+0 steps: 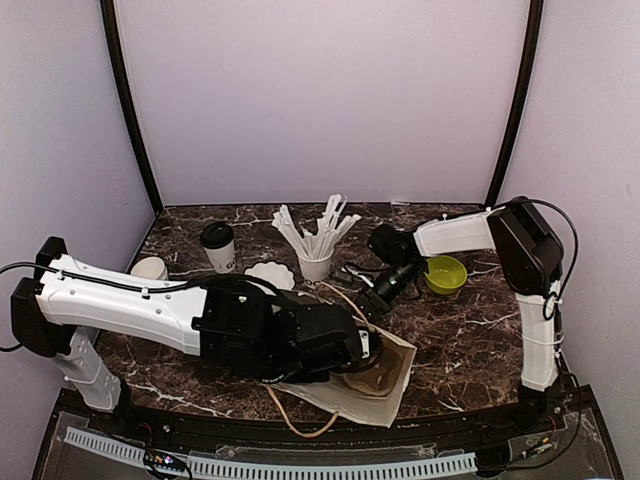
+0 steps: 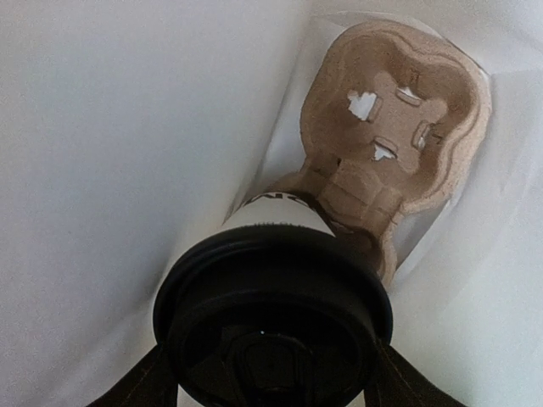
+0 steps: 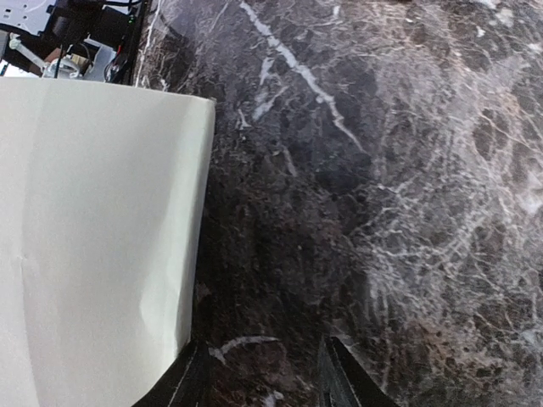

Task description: Pack the takeout coffee

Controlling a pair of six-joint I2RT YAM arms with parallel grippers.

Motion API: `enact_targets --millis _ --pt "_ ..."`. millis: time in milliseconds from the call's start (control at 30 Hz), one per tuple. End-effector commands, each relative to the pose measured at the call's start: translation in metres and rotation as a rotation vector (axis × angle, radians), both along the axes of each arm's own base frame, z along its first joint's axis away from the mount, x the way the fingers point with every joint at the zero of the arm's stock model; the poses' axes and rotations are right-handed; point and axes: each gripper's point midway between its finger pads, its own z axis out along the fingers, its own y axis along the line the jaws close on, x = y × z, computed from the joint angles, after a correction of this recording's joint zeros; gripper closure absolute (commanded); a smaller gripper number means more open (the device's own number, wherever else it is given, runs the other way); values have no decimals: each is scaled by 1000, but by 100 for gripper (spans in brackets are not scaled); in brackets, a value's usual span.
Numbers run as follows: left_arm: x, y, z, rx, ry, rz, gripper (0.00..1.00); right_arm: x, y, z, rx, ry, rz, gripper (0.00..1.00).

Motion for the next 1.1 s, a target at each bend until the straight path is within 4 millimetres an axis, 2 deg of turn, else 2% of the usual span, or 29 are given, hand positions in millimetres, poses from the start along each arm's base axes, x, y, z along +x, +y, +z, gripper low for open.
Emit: enact_targets --millis 0,100,267,300,600,767,900,1067 --pt "2 7 17 -43 -66 40 77 -27 8 34 99 35 96 57" --pt "-7 3 26 -81 -101 25 77 -33 9 47 126 14 118 57" --pt "-18 7 22 -132 -137 25 77 -37 12 58 150 -1 135 57" --pt "-21 4 22 -158 -143 22 77 -37 12 58 153 1 136 57" --pt "-26 21 11 -211 -115 73 77 -28 19 56 126 -11 123 57" --pt "-28 23 16 -260 -92 94 76 -17 16 51 66 -67 105 57" --pt "-30 22 31 -315 -83 95 76 -12 8 67 46 -124 88 56" --pt "-37 17 44 -385 -29 63 76 -7 -11 104 38 -163 64 50"
